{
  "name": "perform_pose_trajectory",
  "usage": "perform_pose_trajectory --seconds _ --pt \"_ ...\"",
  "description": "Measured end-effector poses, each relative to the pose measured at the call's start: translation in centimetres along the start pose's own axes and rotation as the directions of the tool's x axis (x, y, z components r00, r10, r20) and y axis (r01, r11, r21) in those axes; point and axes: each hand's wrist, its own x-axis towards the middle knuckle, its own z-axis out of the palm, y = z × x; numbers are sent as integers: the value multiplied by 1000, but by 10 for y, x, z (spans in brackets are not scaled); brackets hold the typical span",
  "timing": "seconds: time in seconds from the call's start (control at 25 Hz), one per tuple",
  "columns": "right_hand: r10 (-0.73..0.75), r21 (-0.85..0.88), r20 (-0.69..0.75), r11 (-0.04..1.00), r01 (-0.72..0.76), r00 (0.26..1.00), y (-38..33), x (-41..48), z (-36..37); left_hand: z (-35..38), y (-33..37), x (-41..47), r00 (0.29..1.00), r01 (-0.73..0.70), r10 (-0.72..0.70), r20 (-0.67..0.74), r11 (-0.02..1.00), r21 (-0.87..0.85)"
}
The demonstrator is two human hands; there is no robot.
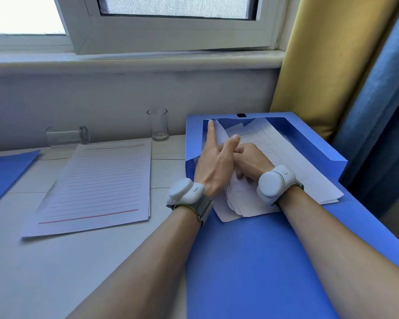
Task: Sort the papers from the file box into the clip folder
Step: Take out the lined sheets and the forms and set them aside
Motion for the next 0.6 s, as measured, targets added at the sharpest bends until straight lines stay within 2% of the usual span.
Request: perform_pose_trajectory --seconds 0.12,0.24,0.48,0.6 --pt "11 21 -70 1000 -9 998 5 5 2 4 -2 -3 1000 21 -18 -15 979 203" --pt "67 18 -98 998 -65 993 6 7 -1 11 -5 -6 997 62 -42 -58 909 413" --pt "88 -18 -103 996 -91 991 7 10 -3 14 4 -9 982 172 -110 -152 855 490" --pt "21 -31 -56 999 -23 998 6 8 -5 24 8 -12 980 194 -133 -149 813 549"
